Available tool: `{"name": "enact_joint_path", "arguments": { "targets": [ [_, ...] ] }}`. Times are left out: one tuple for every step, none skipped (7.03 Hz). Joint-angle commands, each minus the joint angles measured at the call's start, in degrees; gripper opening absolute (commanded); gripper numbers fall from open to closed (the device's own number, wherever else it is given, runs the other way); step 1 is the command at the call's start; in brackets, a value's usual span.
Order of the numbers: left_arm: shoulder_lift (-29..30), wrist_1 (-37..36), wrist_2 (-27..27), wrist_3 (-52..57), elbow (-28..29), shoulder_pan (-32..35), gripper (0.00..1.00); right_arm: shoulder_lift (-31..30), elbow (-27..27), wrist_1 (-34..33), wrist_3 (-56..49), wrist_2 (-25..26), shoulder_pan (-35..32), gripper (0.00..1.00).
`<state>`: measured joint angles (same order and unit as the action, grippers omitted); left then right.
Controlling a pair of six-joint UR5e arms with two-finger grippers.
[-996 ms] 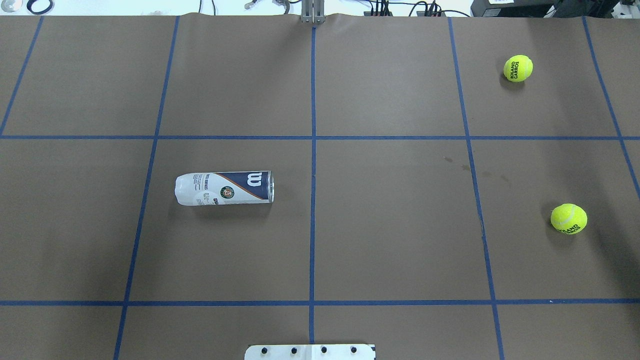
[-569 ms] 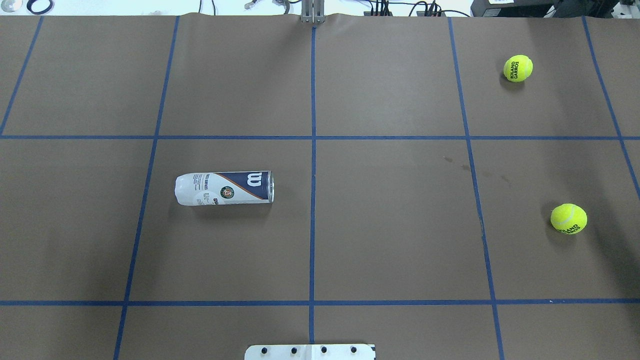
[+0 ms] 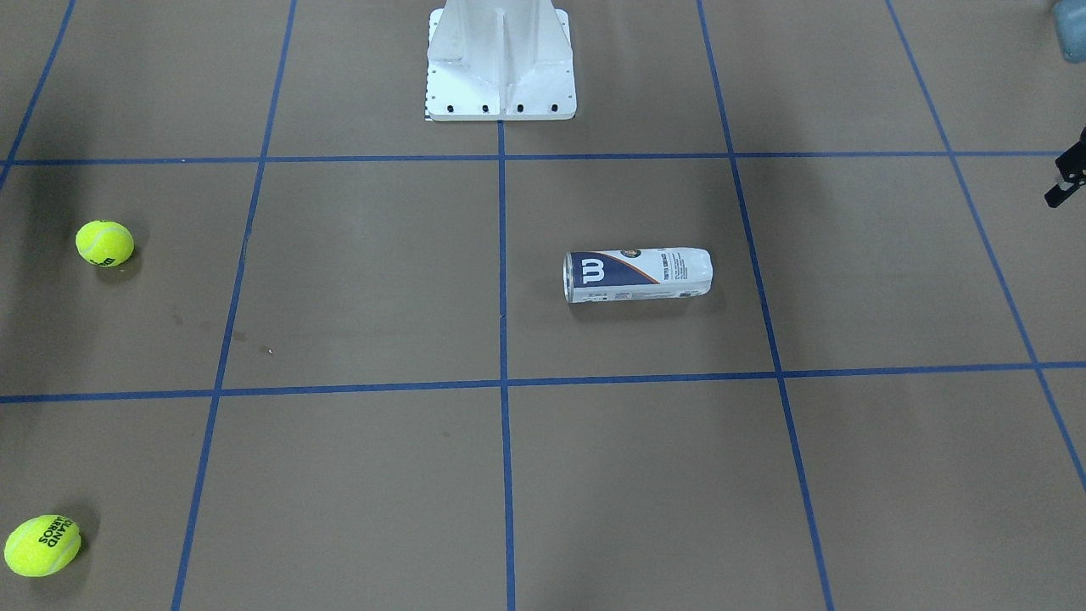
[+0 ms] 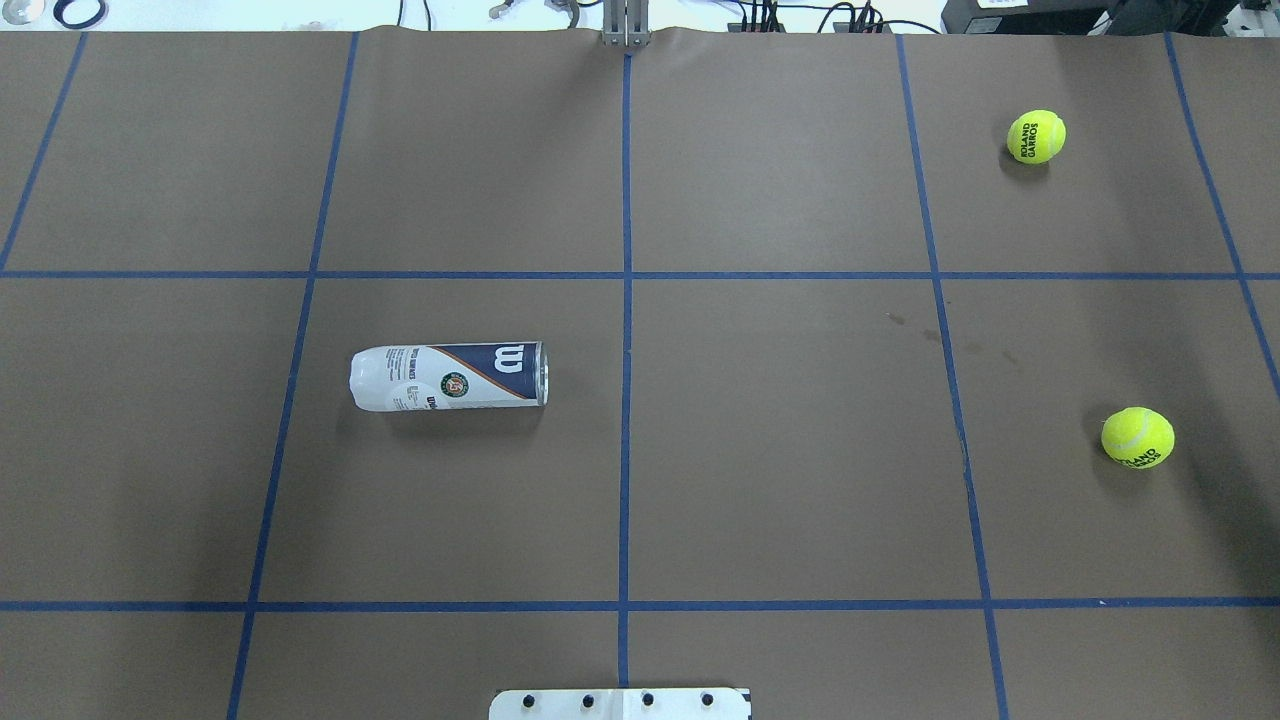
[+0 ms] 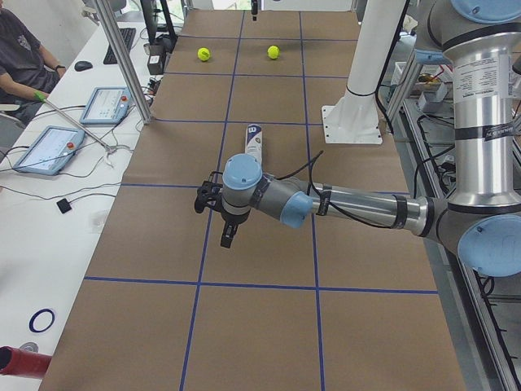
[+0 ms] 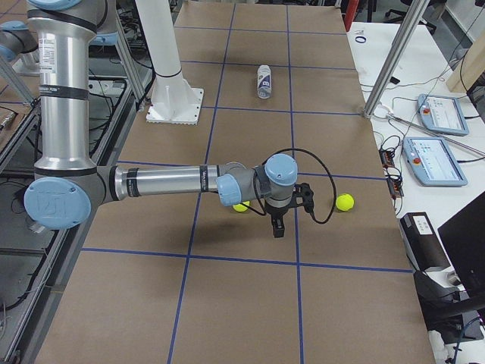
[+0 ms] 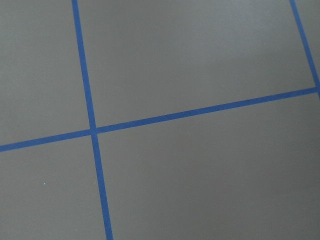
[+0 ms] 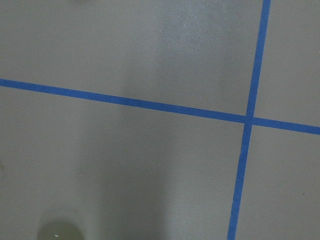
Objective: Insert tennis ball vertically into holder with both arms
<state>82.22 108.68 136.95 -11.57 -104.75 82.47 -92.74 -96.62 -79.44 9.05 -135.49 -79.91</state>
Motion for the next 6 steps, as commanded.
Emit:
{"name": "enact_joint_path", "arguments": {
  "targets": [
    [0.6,1.8,0.1,-0.2,-0.1,-0.3,1.00,-0.1,0.1,0.0,0.0,-0.2,0.0,0.99],
    [2.4,1.9,0.0,0.2,-0.5,-2.3,1.00,-0.1,0.3,0.1,0.1,-0.4,0.1,0.99],
    [3.6,1.8,-0.5,0.2,-0.2,-5.4,1.00,-0.1,0.5,0.1,0.1,-0.5,0.2,0.99],
    [4.6,3.2,-0.5,0.2,-0.3,-7.2,1.00,-0.1,0.7,0.2,0.1,-0.7,0.4,0.99],
    [6.9,7.6,-0.5,-0.1,0.1,-7.3,1.00,0.0,1.1,0.2,0.2,-1.0,0.8,0.99],
    [8.9,10.4,-0.3,-0.6,0.2,-8.5,0.99,0.0,1.1,0.2,0.4,-1.1,1.1,0.99]
  ]
}}
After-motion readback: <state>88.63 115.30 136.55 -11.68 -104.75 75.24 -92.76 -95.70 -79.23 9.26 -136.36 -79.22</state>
